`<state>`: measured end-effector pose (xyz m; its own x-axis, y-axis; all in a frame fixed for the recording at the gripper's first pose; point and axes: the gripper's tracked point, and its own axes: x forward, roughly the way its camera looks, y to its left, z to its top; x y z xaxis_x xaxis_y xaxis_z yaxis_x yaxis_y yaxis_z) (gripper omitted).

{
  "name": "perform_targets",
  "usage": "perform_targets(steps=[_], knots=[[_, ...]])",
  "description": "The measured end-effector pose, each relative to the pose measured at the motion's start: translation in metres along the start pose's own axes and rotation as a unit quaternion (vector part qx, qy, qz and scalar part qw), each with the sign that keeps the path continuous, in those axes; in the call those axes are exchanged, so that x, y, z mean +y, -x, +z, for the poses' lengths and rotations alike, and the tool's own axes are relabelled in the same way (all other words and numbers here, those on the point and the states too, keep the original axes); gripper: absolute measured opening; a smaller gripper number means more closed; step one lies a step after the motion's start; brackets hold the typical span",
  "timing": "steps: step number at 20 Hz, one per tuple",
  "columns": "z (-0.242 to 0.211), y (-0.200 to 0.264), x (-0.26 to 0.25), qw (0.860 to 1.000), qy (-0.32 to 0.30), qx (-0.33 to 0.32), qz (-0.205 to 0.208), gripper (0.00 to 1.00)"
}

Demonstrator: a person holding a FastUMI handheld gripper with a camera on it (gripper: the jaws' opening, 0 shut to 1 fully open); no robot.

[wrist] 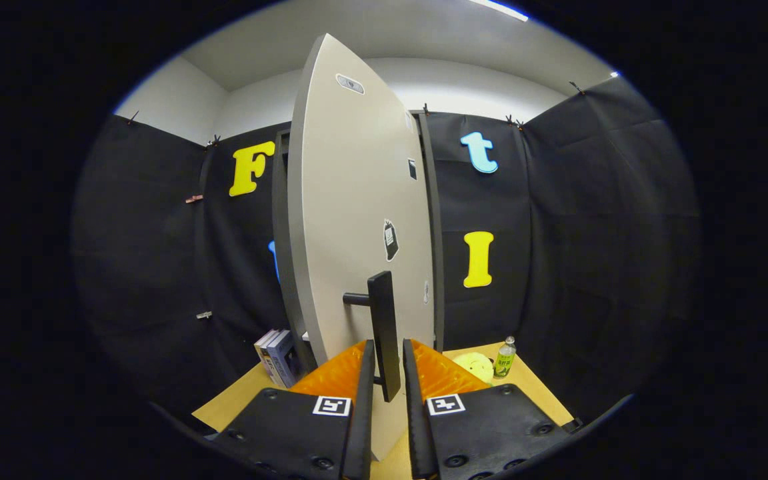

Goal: Open the shoe cabinet door, grab the shoes and put them into the shoe cabinet, then close the shoe cabinet door.

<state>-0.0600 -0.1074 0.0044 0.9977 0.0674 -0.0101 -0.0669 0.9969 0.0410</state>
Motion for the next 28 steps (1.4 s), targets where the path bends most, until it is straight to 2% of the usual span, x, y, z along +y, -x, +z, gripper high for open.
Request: perform_targets(steps=[4, 6, 8, 13, 16, 20, 28], knots=[[0.01, 0.024, -0.015, 0.999, -0.001, -0.017, -0.031, 0.27], [0.011, 0.035, -0.014, 0.999, 0.01, -0.028, -0.036, 0.23], [-0.005, 0.039, -0.007, 0.999, 0.021, -0.024, -0.032, 0.22], [-0.062, 0.02, 0.026, 0.999, 0.009, 0.037, -0.003, 0.22], [-0.111, 0.001, 0.048, 0.996, 0.007, 0.083, 0.012, 0.22], [-0.195, -0.027, 0.076, 0.985, 0.002, 0.169, 0.023, 0.22], [-0.345, -0.056, 0.09, 0.949, -0.023, 0.315, -0.019, 0.22]])
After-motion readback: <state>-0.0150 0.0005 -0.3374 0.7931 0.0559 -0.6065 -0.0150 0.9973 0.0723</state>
